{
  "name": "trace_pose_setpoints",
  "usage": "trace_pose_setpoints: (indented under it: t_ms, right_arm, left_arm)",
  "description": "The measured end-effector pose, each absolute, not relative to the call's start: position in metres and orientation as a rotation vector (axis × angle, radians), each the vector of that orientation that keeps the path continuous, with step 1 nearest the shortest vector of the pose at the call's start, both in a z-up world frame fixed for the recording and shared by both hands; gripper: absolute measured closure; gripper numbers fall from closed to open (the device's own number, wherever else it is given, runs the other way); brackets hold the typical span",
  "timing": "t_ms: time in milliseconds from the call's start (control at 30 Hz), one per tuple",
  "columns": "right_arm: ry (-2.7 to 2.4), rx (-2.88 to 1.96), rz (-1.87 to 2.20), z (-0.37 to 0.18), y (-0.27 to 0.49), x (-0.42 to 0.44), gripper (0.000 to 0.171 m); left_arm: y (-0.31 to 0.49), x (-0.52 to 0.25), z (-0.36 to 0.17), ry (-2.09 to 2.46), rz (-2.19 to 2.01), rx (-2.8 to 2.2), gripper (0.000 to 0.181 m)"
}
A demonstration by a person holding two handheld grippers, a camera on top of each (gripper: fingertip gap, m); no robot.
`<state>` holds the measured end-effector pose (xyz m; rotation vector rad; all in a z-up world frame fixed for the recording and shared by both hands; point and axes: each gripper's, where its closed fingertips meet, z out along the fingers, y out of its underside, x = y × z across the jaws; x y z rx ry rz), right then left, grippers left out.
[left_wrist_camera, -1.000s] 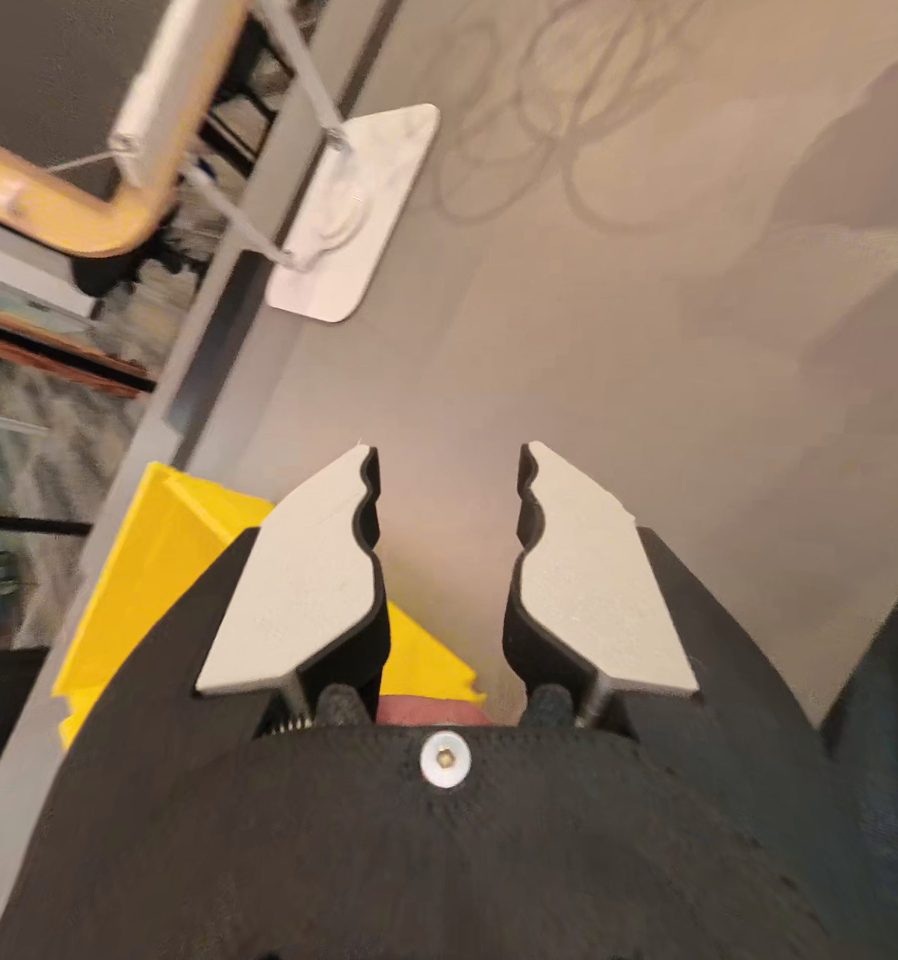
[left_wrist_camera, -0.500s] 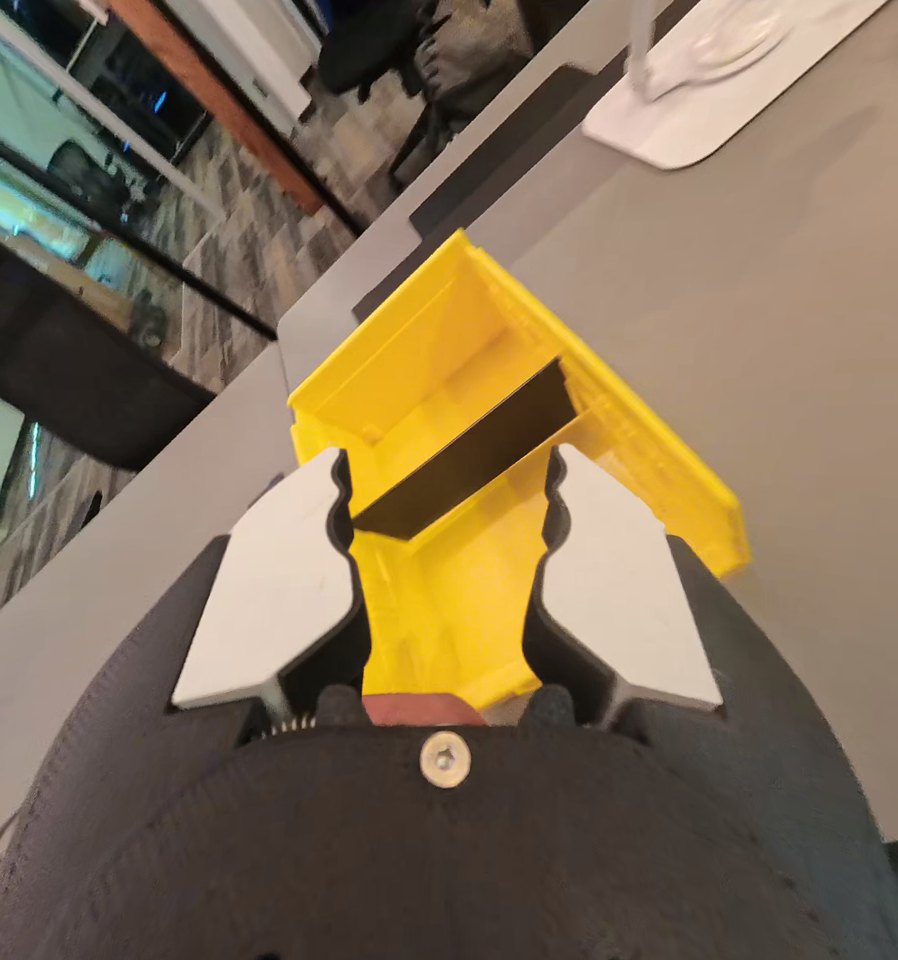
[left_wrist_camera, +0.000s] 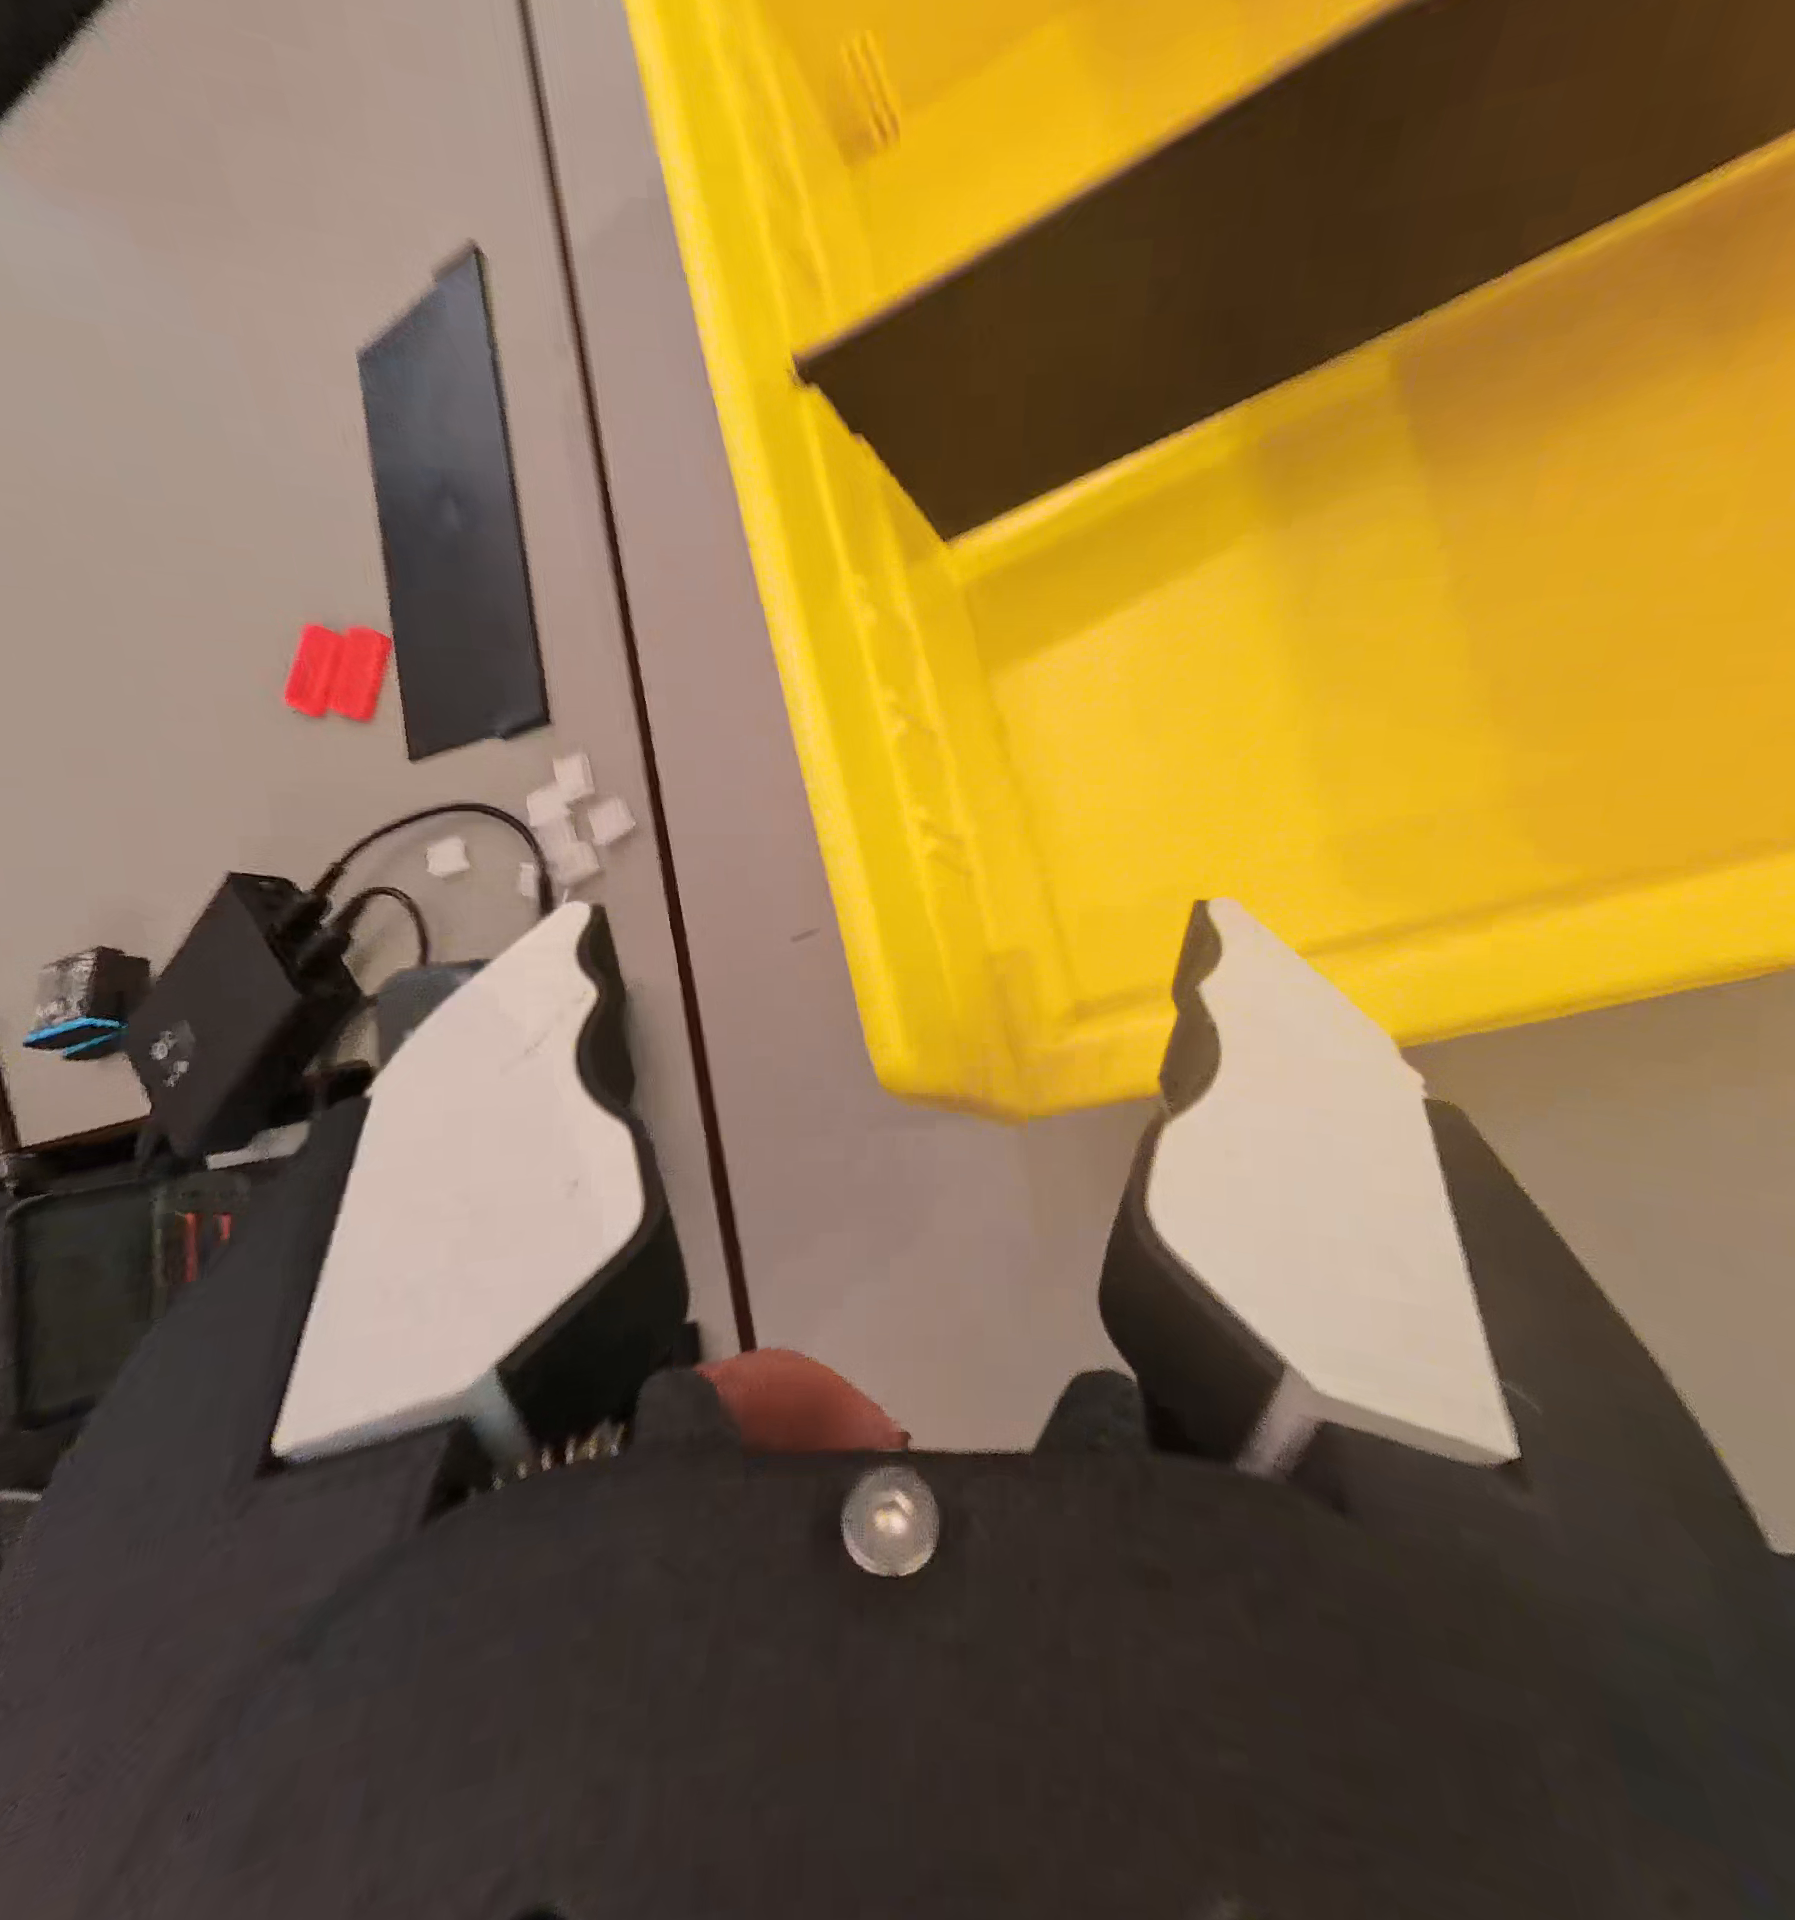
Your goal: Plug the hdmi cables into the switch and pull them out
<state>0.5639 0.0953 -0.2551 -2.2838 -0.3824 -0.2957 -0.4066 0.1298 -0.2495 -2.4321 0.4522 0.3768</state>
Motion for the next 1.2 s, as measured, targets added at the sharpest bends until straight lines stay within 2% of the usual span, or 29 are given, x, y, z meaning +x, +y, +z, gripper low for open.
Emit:
trace_pose_setpoints:
  t_ms: [100, 300, 333, 367, 467, 667, 1200]
  right_arm:
    - [-0.385, -2.221, -0.286, -0.253, 0.103, 0.56, 0.151]
    - [-0.35, -2.12, -0.124, -0.25, 0.113, 0.535, 0.155]
    - [-0.355, -2.117, -0.126, -0.25, 0.114, 0.531, 0.155]
    - [-0.355, -2.115, -0.119, -0.25, 0.115, 0.527, 0.157]
    - [-0.358, -2.103, -0.074, -0.249, 0.117, 0.51, 0.159]
    - [-0.417, -2.088, -0.028, -0.249, 0.111, 0.458, 0.161]
    - [-0.621, -2.007, 0.118, -0.25, 0.101, 0.293, 0.147]
  left_arm:
    - [0.132, -0.403, -0.268, 0.474, 0.323, -2.458, 0.092]
    - [0.153, -0.397, -0.275, 0.401, 0.158, -2.388, 0.148]
    - [0.155, -0.399, -0.274, 0.38, 0.135, -2.375, 0.165]
    - [0.156, -0.399, -0.274, 0.37, 0.109, -2.363, 0.173]
    - [0.156, -0.396, -0.274, 0.295, -0.033, -2.343, 0.178]
    - [0.153, -0.393, -0.267, 0.284, -0.054, -2.289, 0.178]
    - [0.123, -0.385, -0.2, 0.162, -0.046, -1.993, 0.177]
